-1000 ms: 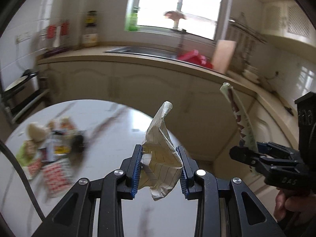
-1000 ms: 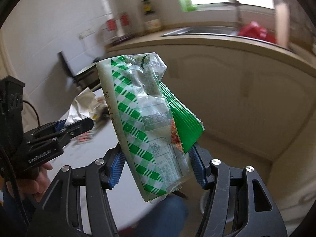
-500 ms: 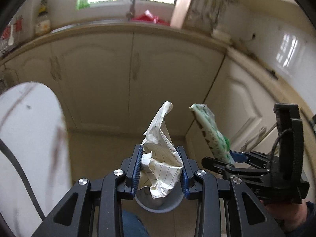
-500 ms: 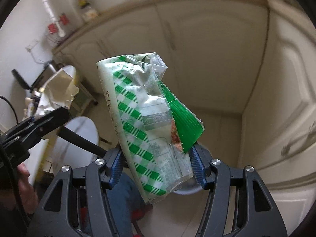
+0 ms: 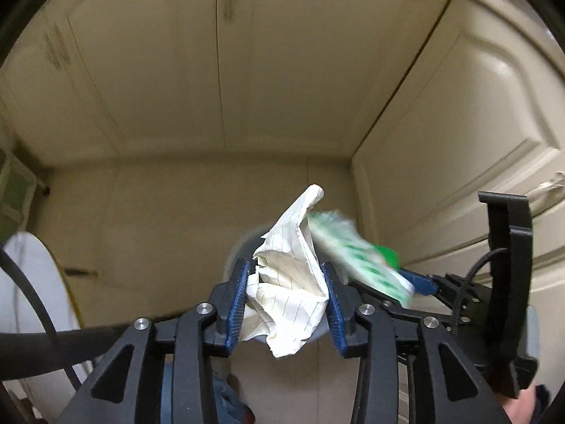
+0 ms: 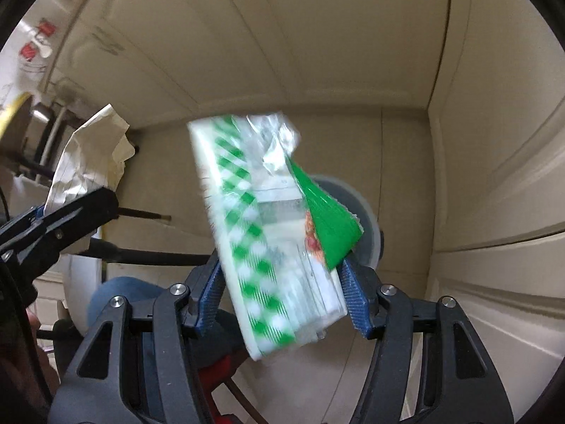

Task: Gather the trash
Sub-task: 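Carry the packet and tissue to the blue bin and open both tools, then move both open tools back over the table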

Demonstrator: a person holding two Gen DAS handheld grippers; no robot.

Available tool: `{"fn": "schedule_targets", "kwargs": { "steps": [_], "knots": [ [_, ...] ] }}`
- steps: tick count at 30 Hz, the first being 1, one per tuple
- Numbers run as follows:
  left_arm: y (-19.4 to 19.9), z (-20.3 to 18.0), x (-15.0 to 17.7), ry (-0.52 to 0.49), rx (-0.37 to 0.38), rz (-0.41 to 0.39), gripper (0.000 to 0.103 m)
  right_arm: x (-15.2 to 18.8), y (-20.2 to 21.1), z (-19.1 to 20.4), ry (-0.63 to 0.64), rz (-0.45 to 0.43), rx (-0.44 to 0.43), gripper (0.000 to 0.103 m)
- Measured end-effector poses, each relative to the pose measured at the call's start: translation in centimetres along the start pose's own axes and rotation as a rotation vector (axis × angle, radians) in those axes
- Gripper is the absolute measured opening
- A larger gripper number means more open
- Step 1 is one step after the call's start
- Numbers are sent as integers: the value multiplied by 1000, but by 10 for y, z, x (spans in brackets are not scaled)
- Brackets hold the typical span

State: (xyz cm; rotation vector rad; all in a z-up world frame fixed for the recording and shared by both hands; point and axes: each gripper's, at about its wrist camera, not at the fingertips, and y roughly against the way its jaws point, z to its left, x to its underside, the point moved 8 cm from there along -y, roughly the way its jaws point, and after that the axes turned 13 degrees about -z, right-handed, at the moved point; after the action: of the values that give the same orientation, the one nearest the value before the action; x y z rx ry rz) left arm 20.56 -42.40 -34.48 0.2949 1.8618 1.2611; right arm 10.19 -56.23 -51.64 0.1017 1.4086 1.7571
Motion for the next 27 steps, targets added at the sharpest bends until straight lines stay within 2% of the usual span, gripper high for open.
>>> {"fn": "schedule_targets", "kwargs": {
  "steps": [2, 6, 7, 8, 10, 15, 20, 24, 26, 27],
  "knots": [
    [-19, 6, 3, 17, -4, 49, 47, 7, -20, -6, -18, 34, 9, 60],
    [-40, 17, 3, 34, -22, 96, 56, 28, -46, -27, -89, 89, 36, 86],
    [-42, 18, 2, 32, -26, 100, 61, 31, -46, -31, -101, 90, 44, 90],
    [-45, 18, 0, 30, -28, 101, 62, 33, -47, -36, -115, 89, 48, 92],
    [-47, 19, -3, 24, -32, 96, 63, 33, -44, -43, -148, 75, 69, 102],
    [-39, 10, 6, 2, -70, 68, 69, 36, -25, -55, -180, 32, 97, 103],
    [-18, 1, 4, -30, -115, 0, 80, 26, -1, -43, -179, -24, 110, 103],
    [18, -4, -3, -57, -104, -89, 91, 5, 34, -25, -179, -110, 113, 103],
    [39, -9, -4, -75, -81, -140, 102, -7, 53, -18, -186, -159, 108, 103],
    [52, -13, -7, -87, -68, -172, 102, -13, 66, -13, -190, -187, 108, 103]
  ]
}}
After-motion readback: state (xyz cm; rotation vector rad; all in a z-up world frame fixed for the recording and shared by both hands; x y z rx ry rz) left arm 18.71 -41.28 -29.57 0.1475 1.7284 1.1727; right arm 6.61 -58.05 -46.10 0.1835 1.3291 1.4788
